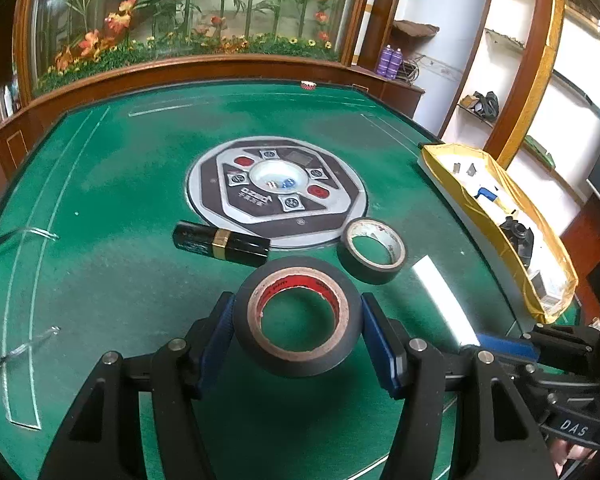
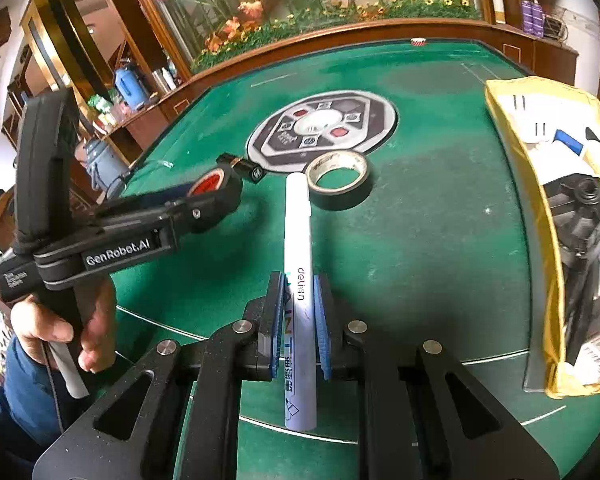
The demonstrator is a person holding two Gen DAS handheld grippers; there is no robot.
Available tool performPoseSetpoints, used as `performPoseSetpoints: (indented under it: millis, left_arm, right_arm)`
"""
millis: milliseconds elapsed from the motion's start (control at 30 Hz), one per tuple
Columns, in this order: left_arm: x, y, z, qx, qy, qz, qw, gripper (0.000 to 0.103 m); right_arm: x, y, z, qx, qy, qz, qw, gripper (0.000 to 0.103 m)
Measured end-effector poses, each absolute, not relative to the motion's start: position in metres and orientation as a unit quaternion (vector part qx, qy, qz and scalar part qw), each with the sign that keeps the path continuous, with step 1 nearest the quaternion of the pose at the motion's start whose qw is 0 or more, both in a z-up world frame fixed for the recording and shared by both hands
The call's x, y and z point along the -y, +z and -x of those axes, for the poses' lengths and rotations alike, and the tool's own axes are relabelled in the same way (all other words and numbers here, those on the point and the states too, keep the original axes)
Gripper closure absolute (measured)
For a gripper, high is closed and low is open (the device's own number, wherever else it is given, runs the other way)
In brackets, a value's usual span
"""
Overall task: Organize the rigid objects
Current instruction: 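Lift the black tape roll with the left tool while the right lifts the white marker, then carry the black tape roll and white marker over the tray with both tools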
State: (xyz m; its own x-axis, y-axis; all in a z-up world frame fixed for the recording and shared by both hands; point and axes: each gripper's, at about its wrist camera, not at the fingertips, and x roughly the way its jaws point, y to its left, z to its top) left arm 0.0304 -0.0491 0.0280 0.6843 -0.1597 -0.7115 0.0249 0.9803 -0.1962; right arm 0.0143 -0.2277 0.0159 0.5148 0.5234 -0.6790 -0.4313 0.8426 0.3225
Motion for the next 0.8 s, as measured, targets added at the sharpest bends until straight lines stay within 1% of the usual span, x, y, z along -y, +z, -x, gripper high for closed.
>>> performPoseSetpoints:
  millis: [400, 567, 800]
  left_arm:
    - [0.089, 0.044, -0.025, -0.373, -0.093, 0.096, 0.918, 0.041]
    - [0.120, 0.054, -0.029, -0.368, -0.125, 0.091, 0.917, 0.041]
    - [0.184, 0.068, -0.047, -0.372, -0.181, 0.071, 0.907, 0.041]
  right_arm:
    - [0.283, 0.035, -0.005, -0.374, 0.246, -0.104, 0.888, 0.089]
    - [0.322, 0.046, -0.001, -0.352, 0.219, -0.132, 0.901, 0.089]
    - [0.394, 0.049, 0.008, -0.323, 0.168, -0.185, 0.913, 0.089]
